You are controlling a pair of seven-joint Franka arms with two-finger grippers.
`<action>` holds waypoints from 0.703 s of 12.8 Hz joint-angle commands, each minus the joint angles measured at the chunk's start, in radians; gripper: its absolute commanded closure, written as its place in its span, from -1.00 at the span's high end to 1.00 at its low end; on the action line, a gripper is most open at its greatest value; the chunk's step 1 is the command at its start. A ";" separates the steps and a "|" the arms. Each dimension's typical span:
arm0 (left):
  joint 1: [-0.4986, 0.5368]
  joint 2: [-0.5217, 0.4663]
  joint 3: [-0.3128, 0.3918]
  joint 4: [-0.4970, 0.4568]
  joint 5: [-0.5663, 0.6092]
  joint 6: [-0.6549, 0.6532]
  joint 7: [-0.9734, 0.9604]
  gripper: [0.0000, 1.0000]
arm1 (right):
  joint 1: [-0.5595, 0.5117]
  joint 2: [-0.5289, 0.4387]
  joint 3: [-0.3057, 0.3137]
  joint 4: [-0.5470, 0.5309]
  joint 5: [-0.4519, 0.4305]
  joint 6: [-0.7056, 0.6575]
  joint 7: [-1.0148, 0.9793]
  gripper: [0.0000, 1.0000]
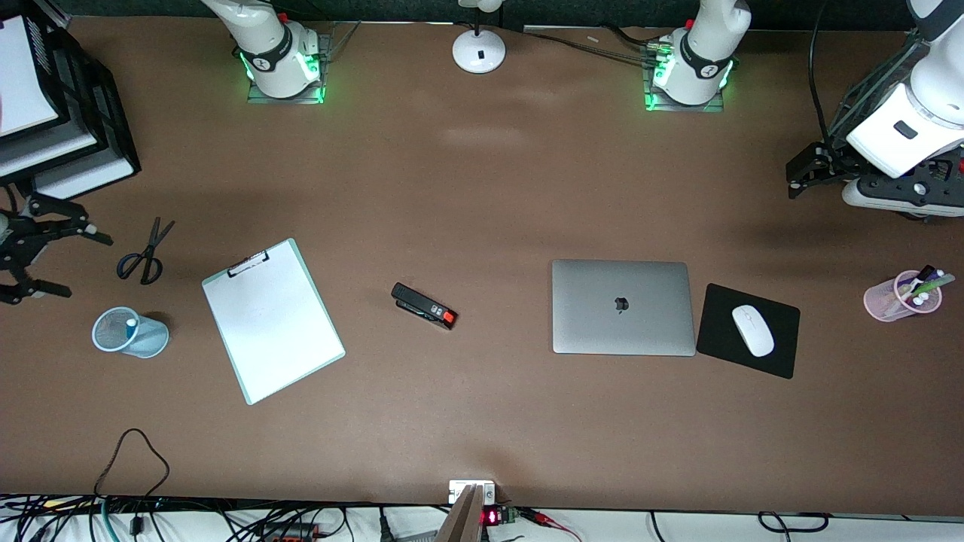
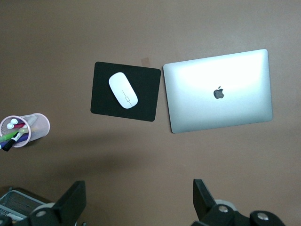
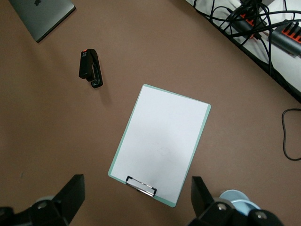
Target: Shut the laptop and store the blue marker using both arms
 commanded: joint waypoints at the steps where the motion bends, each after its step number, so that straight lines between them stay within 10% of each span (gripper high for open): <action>1: 0.006 -0.014 0.005 -0.005 -0.006 -0.010 0.029 1.00 | 0.053 -0.066 -0.002 -0.047 -0.074 0.001 0.115 1.00; 9: 0.006 -0.014 0.002 -0.005 -0.006 -0.010 0.028 1.00 | 0.197 -0.134 0.001 -0.050 -0.231 -0.110 0.522 1.00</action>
